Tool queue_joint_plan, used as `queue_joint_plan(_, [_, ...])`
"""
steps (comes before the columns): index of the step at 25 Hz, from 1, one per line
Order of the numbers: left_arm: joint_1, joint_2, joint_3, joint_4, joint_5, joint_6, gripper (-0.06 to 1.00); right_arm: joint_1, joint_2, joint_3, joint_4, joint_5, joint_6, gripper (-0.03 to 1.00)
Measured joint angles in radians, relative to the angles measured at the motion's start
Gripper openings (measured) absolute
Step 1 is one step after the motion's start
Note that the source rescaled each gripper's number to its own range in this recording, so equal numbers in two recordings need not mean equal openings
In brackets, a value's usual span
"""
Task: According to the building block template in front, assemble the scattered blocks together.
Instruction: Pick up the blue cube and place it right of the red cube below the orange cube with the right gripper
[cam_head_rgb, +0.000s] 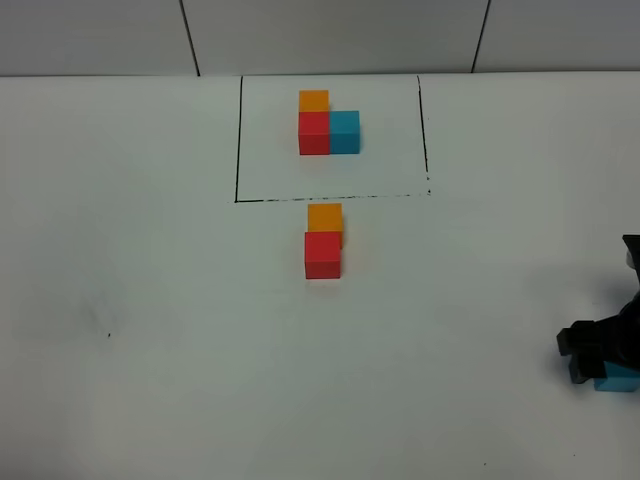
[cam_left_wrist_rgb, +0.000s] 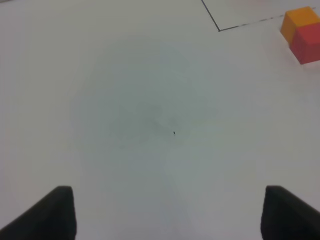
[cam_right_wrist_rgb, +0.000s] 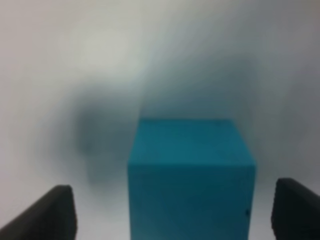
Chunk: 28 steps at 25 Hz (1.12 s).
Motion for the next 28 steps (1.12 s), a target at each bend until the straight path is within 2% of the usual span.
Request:
queue_joint_plan(2, [0.0,0.0,0.0,0.0,0.0,0.0,0.88,0.0,0.0,0.0,0.0,0.003,0.0,0.46])
queue_joint_plan(4, [0.0,0.0,0.0,0.0,0.0,0.0,0.88,0.0,0.0,0.0,0.0,0.004,0.0,0.3])
queue_joint_plan(7, [0.0,0.0,0.0,0.0,0.0,0.0,0.88,-0.001,0.001,-0.001,-0.002,0.022,0.002,0.0])
queue_joint_plan(10, [0.0,0.0,0.0,0.0,0.0,0.0,0.88,-0.001,0.001,-0.049,-0.016,0.094,-0.006,0.01])
queue_joint_plan(12, [0.0,0.0,0.0,0.0,0.0,0.0,0.88,-0.001,0.001,-0.122,-0.022,0.185,-0.067,0.01])
queue_joint_plan(16, [0.0,0.0,0.0,0.0,0.0,0.0,0.88,0.037,0.001,-0.276,-0.035,0.363,-0.418,0.01])
queue_joint_plan(19, [0.0,0.0,0.0,0.0,0.0,0.0,0.88,0.135,0.014,-0.399,-0.041,0.393,-0.599,0.01])
queue_joint_plan(22, [0.0,0.0,0.0,0.0,0.0,0.0,0.88,0.25,0.077,-0.517,-0.076,0.413,-0.688,0.01])
queue_joint_plan(28, [0.0,0.0,0.0,0.0,0.0,0.0,0.88,0.387,0.29,-0.769,-0.122,0.558,-0.912,0.01])
